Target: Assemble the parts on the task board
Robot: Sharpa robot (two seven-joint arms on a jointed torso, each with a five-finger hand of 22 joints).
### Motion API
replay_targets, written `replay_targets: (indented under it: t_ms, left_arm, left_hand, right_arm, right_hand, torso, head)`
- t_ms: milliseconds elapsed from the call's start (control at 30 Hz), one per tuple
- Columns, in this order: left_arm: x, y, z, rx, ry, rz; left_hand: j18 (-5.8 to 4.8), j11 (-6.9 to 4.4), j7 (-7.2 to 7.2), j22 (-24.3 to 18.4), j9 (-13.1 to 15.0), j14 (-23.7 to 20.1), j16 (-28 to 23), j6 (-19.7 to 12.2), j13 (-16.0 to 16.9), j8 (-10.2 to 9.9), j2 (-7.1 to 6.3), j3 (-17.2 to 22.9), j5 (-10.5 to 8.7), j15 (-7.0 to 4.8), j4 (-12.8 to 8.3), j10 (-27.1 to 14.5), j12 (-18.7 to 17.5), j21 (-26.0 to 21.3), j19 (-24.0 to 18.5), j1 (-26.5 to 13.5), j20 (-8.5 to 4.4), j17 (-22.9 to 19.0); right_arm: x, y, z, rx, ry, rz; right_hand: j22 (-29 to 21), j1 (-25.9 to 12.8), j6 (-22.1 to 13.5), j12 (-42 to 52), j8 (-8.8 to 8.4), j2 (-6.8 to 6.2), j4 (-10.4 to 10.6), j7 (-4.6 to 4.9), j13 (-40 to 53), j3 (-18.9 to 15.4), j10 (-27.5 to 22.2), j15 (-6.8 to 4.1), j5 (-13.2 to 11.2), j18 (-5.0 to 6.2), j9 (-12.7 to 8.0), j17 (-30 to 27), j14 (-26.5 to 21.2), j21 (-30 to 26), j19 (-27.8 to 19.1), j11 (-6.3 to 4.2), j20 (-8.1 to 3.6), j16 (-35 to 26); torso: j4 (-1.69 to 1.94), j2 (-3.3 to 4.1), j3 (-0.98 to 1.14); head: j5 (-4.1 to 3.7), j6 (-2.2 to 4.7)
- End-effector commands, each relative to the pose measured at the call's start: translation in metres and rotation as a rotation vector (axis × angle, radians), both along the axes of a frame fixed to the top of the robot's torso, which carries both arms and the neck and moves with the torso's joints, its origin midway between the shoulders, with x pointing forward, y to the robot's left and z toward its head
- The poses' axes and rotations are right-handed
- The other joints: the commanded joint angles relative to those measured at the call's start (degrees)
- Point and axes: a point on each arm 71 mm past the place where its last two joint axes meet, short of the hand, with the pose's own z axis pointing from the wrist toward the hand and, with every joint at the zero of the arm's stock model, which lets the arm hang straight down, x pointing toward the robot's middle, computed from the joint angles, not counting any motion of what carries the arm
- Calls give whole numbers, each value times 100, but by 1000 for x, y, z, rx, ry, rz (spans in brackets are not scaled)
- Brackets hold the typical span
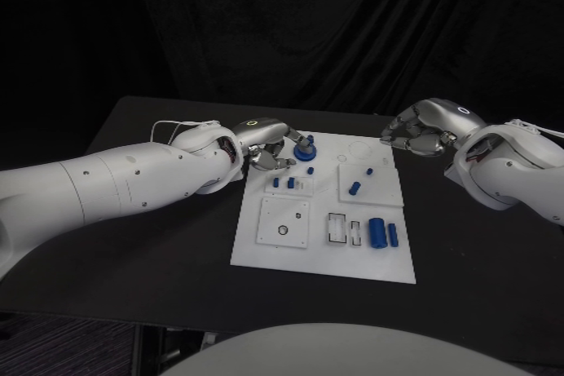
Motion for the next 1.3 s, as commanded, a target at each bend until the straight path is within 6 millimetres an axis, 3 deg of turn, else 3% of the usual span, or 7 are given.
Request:
replay_targets:
  t_ms: [33, 167, 333, 433, 733, 1000, 1300]
  left_arm:
    - [-6, -9, -5, 113, -66, -107]
    - [-3, -15, -7, 137, -73, -97]
    - [0, -20, -9, 182, -94, -78]
    - [1, -24, -10, 219, -124, -80]
    - [-1, -36, -6, 222, -181, -81]
    - [1, -46, -2, 250, -169, -82]
    - [4, -57, 4, 319, -207, -107]
  left_hand:
    - [-96, -7, -134, 857, -260, 289, 315, -84, -168, -25, -39, -116, -60, -7, -42, -15, -48, 159, 204, -17, -7, 272]
    - [-171, 67, -144, 966, -629, 743, 846, -129, -391, -5, -10, -380, -76, 18, -80, -99, -58, 481, 572, -84, -56, 796]
    - [-244, 150, 3, 1066, -842, 1108, 1255, 49, -496, 8, -2, -565, -76, 36, -74, 94, 79, 798, 891, -165, -52, 1265]
    - [-258, 135, 23, 1085, -926, 1198, 1347, 188, -540, 35, -25, -688, -165, 22, -16, 208, 149, 861, 972, -271, -59, 1370]
    - [-251, 139, 61, 1073, -1048, 1202, 1343, 375, -581, 59, -9, -673, 59, 15, -54, 451, 284, 816, 982, -198, -72, 1317]
    - [-265, 181, 141, 1092, -1078, 1233, 1382, 539, -526, 116, -42, -662, 68, 32, -56, 576, 407, 860, 1026, -209, -64, 1362]
    - [-269, 179, 93, 1098, -1103, 1252, 1405, 546, -476, 104, -63, -661, 74, 42, -56, 616, 476, 872, 1043, -231, -53, 1385]
  right_arm:
    - [-1, -1, -1, 4, -1, -13]
    - [-1, 0, -1, 4, -1, -11]
    - [-1, 0, -1, 5, 0, -10]
    - [-1, 0, -1, 5, 1, -10]
    - [-1, 1, -1, 5, 3, -11]
    - [-1, 2, -1, 6, 5, -8]
    - [0, 4, -1, 7, 7, -5]
  right_hand:
    - [1345, 21, 50, 15, -39, 45, -37, 7, 1506, 12, 597, 42, 29, 34, 7, 949, 496, -27, 373, 24, 29, -38]
    - [1347, 19, 52, 15, -39, 45, -37, 8, 1506, 11, 597, 43, 28, 32, 7, 948, 496, -22, 375, 23, 29, -38]
    - [1347, 19, 52, 15, -39, 45, -37, 8, 1506, 11, 597, 43, 28, 32, 7, 948, 496, -22, 375, 23, 29, -38]
    - [1347, 19, 52, 15, -39, 45, -37, 8, 1506, 11, 597, 43, 28, 32, 7, 948, 496, -22, 375, 23, 29, -38]
    - [1348, 14, 57, 15, -38, 45, -38, 8, 1506, 8, 597, 44, 28, 32, 9, 952, 496, -20, 376, 23, 30, -37]
    - [1348, 14, 57, 15, -38, 45, -38, 8, 1506, 8, 597, 44, 28, 32, 9, 952, 496, -20, 376, 23, 30, -37]
    - [1348, 14, 57, 15, -38, 45, -38, 8, 1506, 8, 597, 44, 28, 32, 9, 952, 496, -20, 376, 23, 30, -37]
  torso:
    - [4, 3, 2]
    - [-4, 3, 3]
    - [-9, 6, 3]
    - [-5, 8, 0]
    - [-3, 8, 1]
    - [-1, 10, -6]
    - [-4, -4, 10]
  head:
    - [-16, 1]
    - [-12, 1]
    - [-25, 1]
    - [-34, 1]
    - [-41, 1]
    - [-75, 1]
    - [-105, 1]
